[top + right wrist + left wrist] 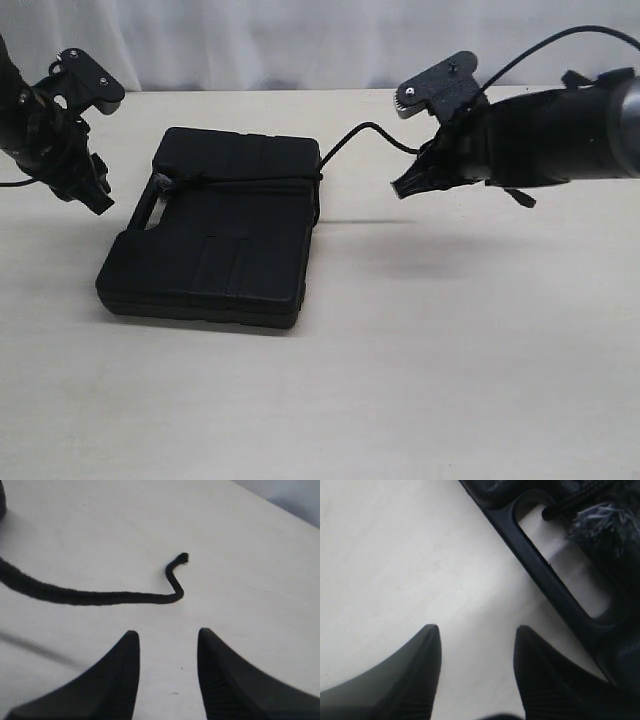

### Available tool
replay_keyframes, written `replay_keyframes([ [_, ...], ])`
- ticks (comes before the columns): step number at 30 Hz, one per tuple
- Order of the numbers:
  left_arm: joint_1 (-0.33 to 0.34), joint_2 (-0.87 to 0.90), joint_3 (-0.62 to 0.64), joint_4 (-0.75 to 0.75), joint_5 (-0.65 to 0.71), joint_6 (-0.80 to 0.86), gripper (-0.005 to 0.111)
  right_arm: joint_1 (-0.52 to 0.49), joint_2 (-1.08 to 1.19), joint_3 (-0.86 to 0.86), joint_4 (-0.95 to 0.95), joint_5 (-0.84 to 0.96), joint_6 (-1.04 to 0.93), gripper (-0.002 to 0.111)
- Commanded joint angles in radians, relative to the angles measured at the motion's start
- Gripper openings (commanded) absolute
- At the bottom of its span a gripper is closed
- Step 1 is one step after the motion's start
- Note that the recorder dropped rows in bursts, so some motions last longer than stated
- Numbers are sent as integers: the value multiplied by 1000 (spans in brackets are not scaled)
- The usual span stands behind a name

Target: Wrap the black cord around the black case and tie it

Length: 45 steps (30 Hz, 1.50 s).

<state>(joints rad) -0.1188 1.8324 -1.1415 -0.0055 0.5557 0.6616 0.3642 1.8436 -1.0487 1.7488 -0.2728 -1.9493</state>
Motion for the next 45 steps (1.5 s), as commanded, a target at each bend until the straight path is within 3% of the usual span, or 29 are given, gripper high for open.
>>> replay_keyframes([
  [1,0,-1,0,-7,-18,-1,44,-114,-6,3,-4,249,29,39],
  [6,0,-1,0,-7,-32,-1,44,-182,-6,-4,-20,473,29,51],
  [10,0,-1,0,-7,-25,-1,44,-176,-6,-4,-206,528,26,52],
  [24,0,-1,0,-7,-39,-1,44,-176,127,-88,-191,513,-77,51],
  [26,0,-1,0,-7,-39,-1,44,-176,149,-102,-159,493,-77,44],
  [31,0,-1,0,-7,-42,-1,44,-176,148,-78,-203,375,-77,4],
  [35,0,-1,0,-7,-60,-1,44,-176,107,-37,-218,222,-77,4],
  [38,0,-1,0,-7,-74,2,44,-176,54,3,-218,213,-80,4],
  [43,0,-1,0,-7,-77,2,44,-176,-26,51,-258,380,-80,5],
  [45,0,-1,0,-7,-71,2,44,-176,-36,60,-267,479,-80,12],
])
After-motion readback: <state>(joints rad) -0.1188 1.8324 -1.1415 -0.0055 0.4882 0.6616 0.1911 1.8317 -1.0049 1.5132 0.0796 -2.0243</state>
